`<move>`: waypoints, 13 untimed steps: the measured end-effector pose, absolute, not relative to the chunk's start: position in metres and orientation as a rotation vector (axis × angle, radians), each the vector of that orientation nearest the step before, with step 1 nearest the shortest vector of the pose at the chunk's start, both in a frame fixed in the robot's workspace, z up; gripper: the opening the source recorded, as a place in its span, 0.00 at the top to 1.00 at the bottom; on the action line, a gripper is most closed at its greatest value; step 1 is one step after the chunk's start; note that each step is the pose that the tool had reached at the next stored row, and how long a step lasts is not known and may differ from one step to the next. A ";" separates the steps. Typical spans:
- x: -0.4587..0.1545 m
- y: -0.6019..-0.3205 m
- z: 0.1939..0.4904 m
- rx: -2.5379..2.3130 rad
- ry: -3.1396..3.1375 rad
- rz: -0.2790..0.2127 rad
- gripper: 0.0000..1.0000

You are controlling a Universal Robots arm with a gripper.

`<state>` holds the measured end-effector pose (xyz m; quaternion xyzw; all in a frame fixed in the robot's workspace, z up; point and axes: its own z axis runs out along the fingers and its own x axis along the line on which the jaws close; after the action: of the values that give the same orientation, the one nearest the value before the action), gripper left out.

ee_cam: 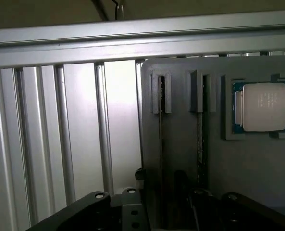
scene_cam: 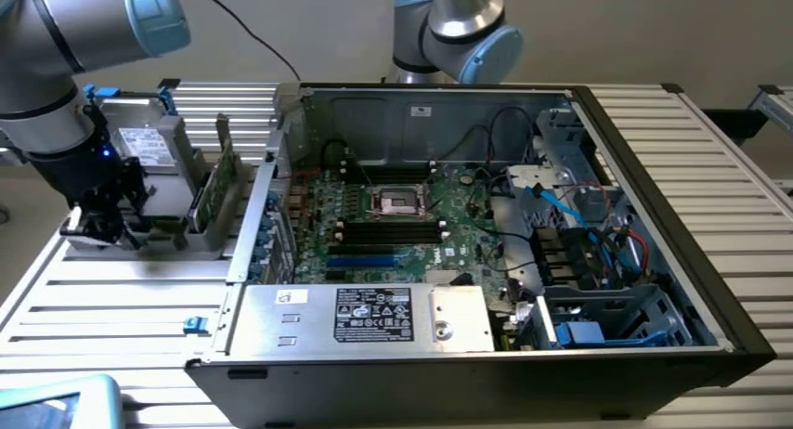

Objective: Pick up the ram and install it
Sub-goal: 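Pick up the ram and move it above insertion slot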

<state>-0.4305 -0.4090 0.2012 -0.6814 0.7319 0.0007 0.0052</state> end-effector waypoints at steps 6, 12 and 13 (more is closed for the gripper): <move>-0.430 -0.409 0.201 -2.129 2.292 0.007 0.87; -0.430 -0.409 0.213 -2.127 2.290 0.008 0.87; -0.430 -0.409 0.216 -2.127 2.289 0.008 0.87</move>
<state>-0.4305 -0.4091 0.2164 -0.6806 0.7326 0.0026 0.0084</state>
